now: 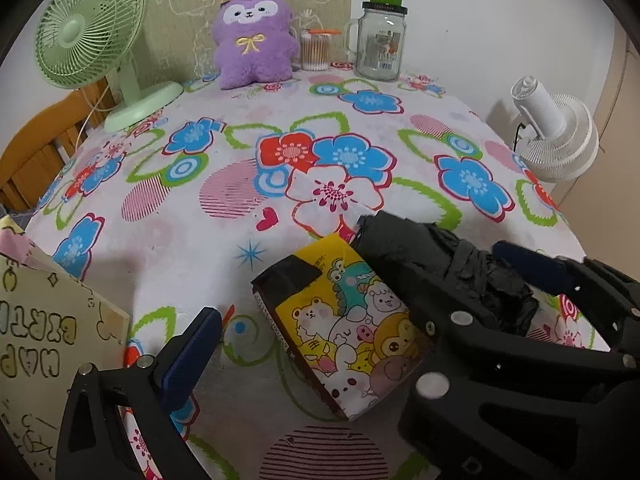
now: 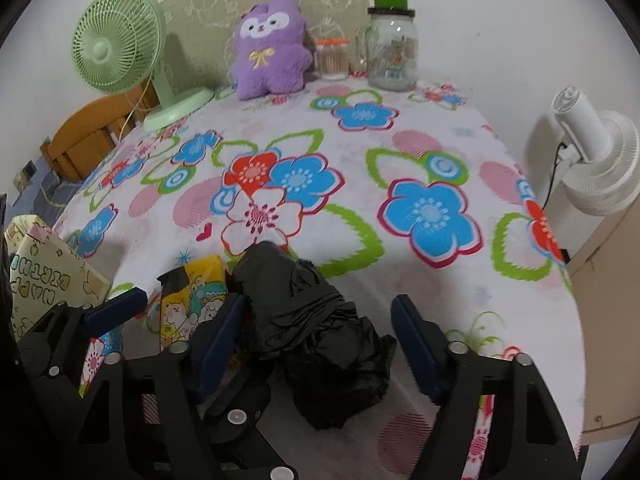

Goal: Organize soft objects
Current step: 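Grasp the yellow snack box with the left tool while the right tool grasps the black folded item, then lift and carry the snack box and black item over the yellow fabric box with both tools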

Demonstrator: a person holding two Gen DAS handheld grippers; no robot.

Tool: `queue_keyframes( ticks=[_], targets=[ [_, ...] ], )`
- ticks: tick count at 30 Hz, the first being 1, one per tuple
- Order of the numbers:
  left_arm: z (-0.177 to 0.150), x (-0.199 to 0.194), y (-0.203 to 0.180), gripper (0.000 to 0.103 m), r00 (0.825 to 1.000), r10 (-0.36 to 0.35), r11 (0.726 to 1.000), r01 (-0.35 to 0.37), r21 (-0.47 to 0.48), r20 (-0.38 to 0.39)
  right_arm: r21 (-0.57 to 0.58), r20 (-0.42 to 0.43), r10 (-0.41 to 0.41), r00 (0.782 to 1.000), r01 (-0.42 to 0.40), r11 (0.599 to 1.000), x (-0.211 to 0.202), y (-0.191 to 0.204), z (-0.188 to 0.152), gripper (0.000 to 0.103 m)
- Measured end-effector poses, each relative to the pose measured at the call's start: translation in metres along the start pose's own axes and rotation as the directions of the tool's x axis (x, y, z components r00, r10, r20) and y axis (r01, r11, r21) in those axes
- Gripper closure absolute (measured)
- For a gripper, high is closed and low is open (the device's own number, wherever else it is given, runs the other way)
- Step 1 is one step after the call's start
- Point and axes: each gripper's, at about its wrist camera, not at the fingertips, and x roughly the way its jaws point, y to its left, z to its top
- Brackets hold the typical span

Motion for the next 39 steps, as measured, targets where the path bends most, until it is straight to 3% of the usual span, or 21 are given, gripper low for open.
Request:
queue_keyframes(
  ticks=[3,9,15,20,25,39],
  targets=[
    [-0.001,0.003,0.000,0.000,1.000,0.006,1.000,-0.006,0.009,-0.003,0.001,-0.012,0.015,1.000,-0.015,1.000,0.005,0.001,-0.001,0.046],
    [-0.001,0.003,0.000,0.000,1.000,0.010,1.000,-0.010,0.015,0.003,-0.008,0.017,-0.007,1.000,0.007,1.000,0.002,0.002,-0.002,0.059],
    [0.000,0.004,0.001,0.005,1.000,0.010,1.000,-0.010,-0.007,0.005,0.008,0.046,-0.052,0.998,0.052,0.999,-0.006,-0.003,-0.002,0.060],
    [-0.001,-0.001,0.004,0.031,0.999,0.011,1.000,-0.011,-0.011,0.034,0.024,0.043,-0.053,0.998,0.052,0.998,-0.008,-0.006,-0.003,0.060],
    [-0.002,-0.005,0.010,0.045,0.999,0.004,1.000,-0.003,-0.019,0.037,0.034,0.044,-0.042,0.998,0.041,0.999,-0.012,-0.003,-0.004,0.060],
    [-0.016,-0.043,0.005,0.049,0.995,0.004,0.999,-0.007,0.031,0.095,0.046,0.076,-0.040,0.996,0.036,0.998,-0.043,0.012,-0.019,0.060]
  ],
)
